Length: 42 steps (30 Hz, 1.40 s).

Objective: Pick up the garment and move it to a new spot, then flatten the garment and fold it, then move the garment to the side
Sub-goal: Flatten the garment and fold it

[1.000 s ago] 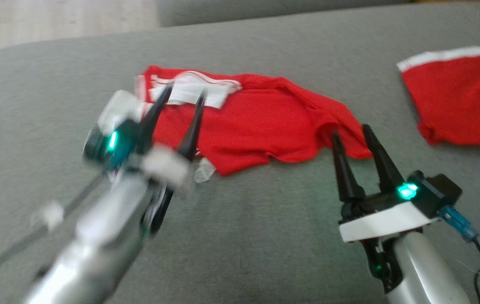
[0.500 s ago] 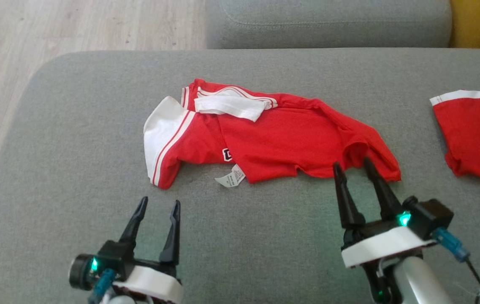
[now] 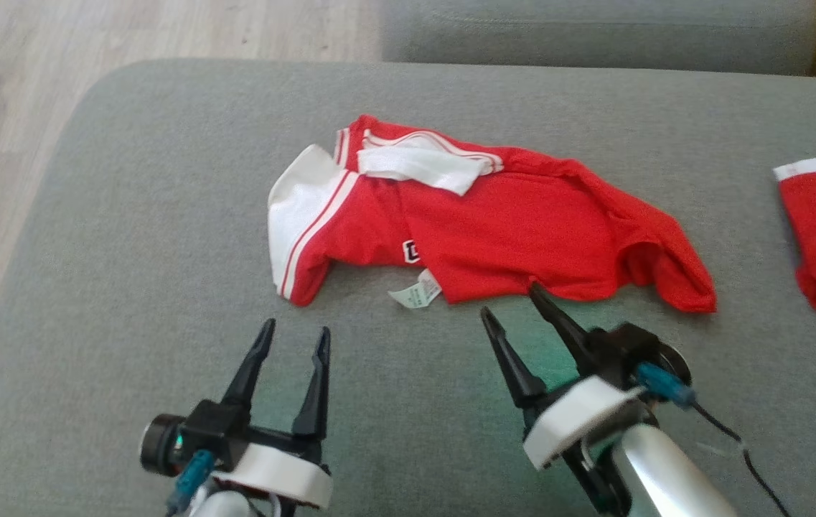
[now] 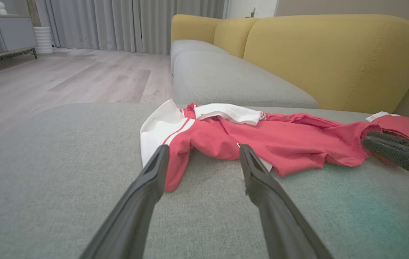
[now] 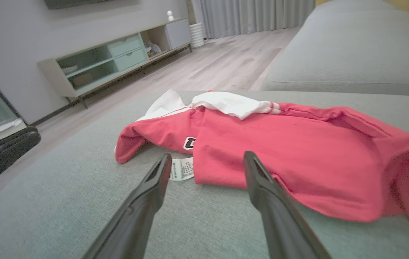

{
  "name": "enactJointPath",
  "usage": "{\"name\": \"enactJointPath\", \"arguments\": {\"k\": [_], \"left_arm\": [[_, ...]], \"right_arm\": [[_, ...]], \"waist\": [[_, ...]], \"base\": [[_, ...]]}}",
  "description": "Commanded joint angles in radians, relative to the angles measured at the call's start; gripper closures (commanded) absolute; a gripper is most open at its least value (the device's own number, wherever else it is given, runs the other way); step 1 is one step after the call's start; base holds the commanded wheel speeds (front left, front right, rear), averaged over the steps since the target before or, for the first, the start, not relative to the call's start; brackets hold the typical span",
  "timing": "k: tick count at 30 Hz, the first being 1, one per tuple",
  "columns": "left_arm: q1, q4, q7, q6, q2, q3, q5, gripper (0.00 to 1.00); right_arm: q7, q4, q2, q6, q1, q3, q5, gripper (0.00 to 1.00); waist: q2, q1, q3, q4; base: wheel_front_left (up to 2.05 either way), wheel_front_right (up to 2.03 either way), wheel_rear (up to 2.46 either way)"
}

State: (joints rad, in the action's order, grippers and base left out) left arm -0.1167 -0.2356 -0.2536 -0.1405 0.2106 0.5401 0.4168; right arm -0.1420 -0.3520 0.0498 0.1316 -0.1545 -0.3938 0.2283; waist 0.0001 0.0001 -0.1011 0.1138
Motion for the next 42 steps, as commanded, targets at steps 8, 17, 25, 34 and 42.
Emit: {"name": "enactJointPath", "arguments": {"k": [8,17,25,34,42], "left_arm": [[-0.073,-0.015,-0.008,0.058,-0.080,-0.065,-0.059,0.00],[-0.075,-0.039,-0.008,0.101,-0.122,-0.105,-0.099,0.00],[-0.075,-0.043,-0.008,0.123,-0.143,-0.125,-0.127,0.00],[-0.075,-0.058,-0.008,0.138,-0.154,-0.135,-0.143,0.00],[-0.048,-0.070,-0.008,0.144,-0.158,-0.158,-0.149,0.00]], "right_arm": [[0.068,-0.153,0.000,-0.001,-0.157,-0.022,-0.088,0.00],[0.035,-0.286,0.000,-0.001,-0.215,0.005,-0.080,0.00],[0.013,-0.364,0.000,-0.001,-0.252,0.030,-0.077,0.00],[-0.016,-0.436,0.000,-0.001,-0.273,0.048,-0.069,1.00],[-0.071,-0.424,0.000,-0.001,-0.252,0.015,-0.017,1.00]], "waist": [[-0.0001,-0.0001,-0.074,0.112],[-0.0001,-0.0001,-0.097,0.188],[-0.0001,-0.0001,-0.110,0.209],[-0.0001,-0.0001,-0.105,0.203],[-0.0001,-0.0001,-0.041,0.159]], "base": [[0.00,0.00,0.00],[0.00,0.00,0.00],[0.00,0.00,0.00],[0.00,0.00,0.00],[0.00,0.00,0.00]]}}
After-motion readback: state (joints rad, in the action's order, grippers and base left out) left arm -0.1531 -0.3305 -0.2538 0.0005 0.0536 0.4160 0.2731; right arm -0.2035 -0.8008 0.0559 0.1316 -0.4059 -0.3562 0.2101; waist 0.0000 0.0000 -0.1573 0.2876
